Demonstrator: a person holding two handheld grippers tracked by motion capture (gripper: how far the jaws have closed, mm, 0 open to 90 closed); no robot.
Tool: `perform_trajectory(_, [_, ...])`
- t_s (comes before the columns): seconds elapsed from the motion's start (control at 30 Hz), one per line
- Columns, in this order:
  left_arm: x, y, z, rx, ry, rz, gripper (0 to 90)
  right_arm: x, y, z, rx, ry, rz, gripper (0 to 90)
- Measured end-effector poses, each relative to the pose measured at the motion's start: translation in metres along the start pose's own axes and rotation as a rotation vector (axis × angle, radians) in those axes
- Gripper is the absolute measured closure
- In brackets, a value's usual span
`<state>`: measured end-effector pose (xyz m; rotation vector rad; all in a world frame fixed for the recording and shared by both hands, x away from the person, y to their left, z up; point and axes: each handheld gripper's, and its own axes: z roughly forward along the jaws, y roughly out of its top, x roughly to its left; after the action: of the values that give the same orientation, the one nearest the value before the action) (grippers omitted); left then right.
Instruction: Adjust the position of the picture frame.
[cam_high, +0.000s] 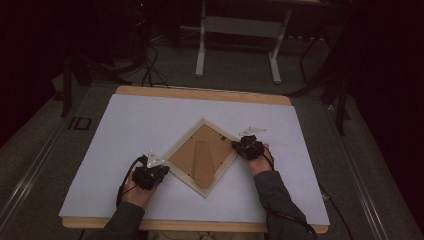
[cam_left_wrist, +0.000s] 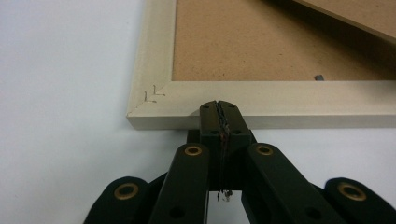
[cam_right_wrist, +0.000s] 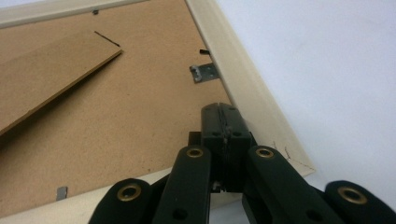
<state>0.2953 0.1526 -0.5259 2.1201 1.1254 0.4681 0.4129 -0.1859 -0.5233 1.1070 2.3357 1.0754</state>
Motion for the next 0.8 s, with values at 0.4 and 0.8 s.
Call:
perform_trajectory(0.4, [0.005, 0.008, 0.011, -0.014, 0.042, -0.017, 90.0, 0.008, -0.008, -0.009, 0.0, 0.002, 0.0, 90.0])
perform_trajectory(0.8, [0.011, 0.016, 0.023, 0.001, 0.072, -0.031, 90.0, 0.002, -0.009, -0.013, 0.016, -0.019, -0.016, 90.0])
